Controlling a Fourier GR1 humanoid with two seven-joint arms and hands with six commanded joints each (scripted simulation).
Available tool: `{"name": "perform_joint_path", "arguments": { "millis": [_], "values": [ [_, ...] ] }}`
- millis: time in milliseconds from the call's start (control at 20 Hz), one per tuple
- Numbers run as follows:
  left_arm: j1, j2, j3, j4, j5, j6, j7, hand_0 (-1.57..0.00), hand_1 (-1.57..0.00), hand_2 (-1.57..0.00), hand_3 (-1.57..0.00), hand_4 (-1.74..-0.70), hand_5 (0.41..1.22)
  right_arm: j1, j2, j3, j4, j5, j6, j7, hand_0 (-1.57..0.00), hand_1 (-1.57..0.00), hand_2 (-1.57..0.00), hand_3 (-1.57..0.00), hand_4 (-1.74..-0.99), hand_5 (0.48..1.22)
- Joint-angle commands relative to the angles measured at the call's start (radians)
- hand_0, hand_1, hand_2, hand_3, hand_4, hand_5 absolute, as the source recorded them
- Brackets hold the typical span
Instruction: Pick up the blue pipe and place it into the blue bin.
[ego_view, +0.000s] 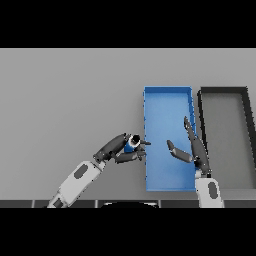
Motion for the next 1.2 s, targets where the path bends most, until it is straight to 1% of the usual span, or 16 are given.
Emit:
{"name": "perform_joint_path", "arguments": {
  "millis": [0,100,150,250,350,400,450,500,600,650,800,850,950,1000,1050,1150],
  "values": [
    [-0.004,0.004,0.006,0.003,0.002,0.0,0.001,-1.57,-1.57,-1.57,-1.49,-1.74,1.219,-0.008,0.003,0.0,-0.005,-0.014,0.008,0.011,0.0,0.0,0.0,0.0,-1.176,0.605],
    [0.004,0.003,-0.004,0.009,-0.013,0.002,0.001,-1.57,-1.57,-1.57,-1.5,-1.74,1.22,-0.021,-0.006,-0.012,-0.03,-0.096,0.068,-0.027,0.0,0.0,0.0,0.0,-1.196,0.622],
    [0.005,0.004,0.0,0.007,-0.013,0.006,0.001,-1.57,-1.57,-1.57,-1.5,-1.74,1.22,-0.032,-0.01,-0.024,-0.052,-0.188,0.123,-0.022,0.0,0.0,0.0,0.0,-1.195,0.608],
    [0.004,-0.001,-0.006,0.005,-0.009,0.002,0.002,-1.57,-1.57,-1.57,-1.5,-1.74,1.22,-0.043,-0.073,-0.033,-0.107,-0.317,0.235,0.013,0.0,0.0,0.0,0.0,-1.231,0.572],
    [0.004,0.006,-0.004,-0.002,-0.006,0.0,-0.001,-1.57,-1.57,-1.57,-1.49,-1.74,1.221,-0.084,-0.136,-0.023,-0.163,-0.423,0.314,0.086,0.0,0.0,0.0,0.0,-1.282,0.537],
    [-0.014,0.001,0.002,-0.005,-0.003,0.002,0.006,-1.57,-1.57,-1.57,-1.49,-1.74,1.221,-0.119,-0.168,-0.013,-0.187,-0.455,0.338,0.14,0.0,0.0,0.0,0.0,-1.303,0.515],
    [-0.009,0.001,-0.005,-0.001,-0.012,0.004,0.001,-1.57,-1.57,-1.57,-1.49,-1.74,1.221,-0.149,-0.181,0.01,-0.214,-0.494,0.355,0.189,0.0,0.0,0.0,0.0,-1.314,0.5],
    [-0.011,-0.005,-0.008,0.005,-0.014,0.004,0.004,-1.57,-1.57,-1.57,-1.49,-1.74,1.221,-0.173,-0.2,0.023,-0.236,-0.522,0.376,0.212,0.0,0.0,0.0,0.0,-1.319,0.501],
    [-0.012,0.008,0.001,0.0,-0.011,0.0,-0.004,-1.57,-1.57,-1.57,-1.49,-1.74,1.221,-0.232,-0.214,0.057,-0.236,-0.554,0.4,0.282,0.0,0.0,0.0,0.0,-1.306,0.502],
    [-0.016,0.003,0.001,0.003,-0.013,0.001,-0.002,-1.57,-1.57,-1.57,-1.49,-1.74,1.221,-0.255,-0.202,0.086,-0.251,-0.561,0.401,0.31,0.0,0.0,0.0,0.0,-1.309,0.503],
    [-0.012,0.012,-0.003,0.002,-0.015,-0.011,-0.004,-1.57,-1.57,-1.57,-1.48,-1.74,1.221,-0.328,-0.197,0.137,-0.239,-0.523,0.454,0.312,0.0,0.0,0.0,0.0,-1.306,0.521],
    [-0.006,0.011,-0.003,-0.001,-0.01,-0.009,0.001,-1.57,-1.57,-1.57,-1.49,-1.74,1.221,-0.365,-0.194,0.148,-0.22,-0.516,0.468,0.322,0.0,0.0,0.0,0.0,-1.294,0.523],
    [-0.017,0.009,0.001,0.012,-0.005,-0.018,-0.005,-1.57,-1.57,-1.57,-1.49,-1.74,1.221,-0.402,-0.17,0.182,-0.218,-0.54,0.478,0.35,0.0,0.0,0.0,0.0,-1.253,0.529],
    [-0.018,0.009,0.004,0.012,0.003,-0.024,-0.019,-1.57,-1.57,-1.57,-1.5,-1.74,1.221,-0.423,-0.171,0.187,-0.215,-0.537,0.48,0.363,0.0,0.0,0.0,0.0,-1.241,0.53],
    [-0.022,0.004,0.004,0.022,0.007,-0.03,-0.021,-1.57,-1.57,-1.57,-1.52,-1.74,1.221,-0.44,-0.152,0.206,-0.203,-0.534,0.477,0.385,0.0,0.0,0.0,0.0,-1.232,0.531],
    [-0.015,-0.004,-0.006,0.013,0.009,-0.034,-0.027,-1.57,-1.57,-1.57,-1.53,-1.74,1.221,-0.47,-0.129,0.227,-0.18,-0.521,0.493,0.387,0.0,0.0,0.0,0.0,-1.227,0.532]
  ]
}}
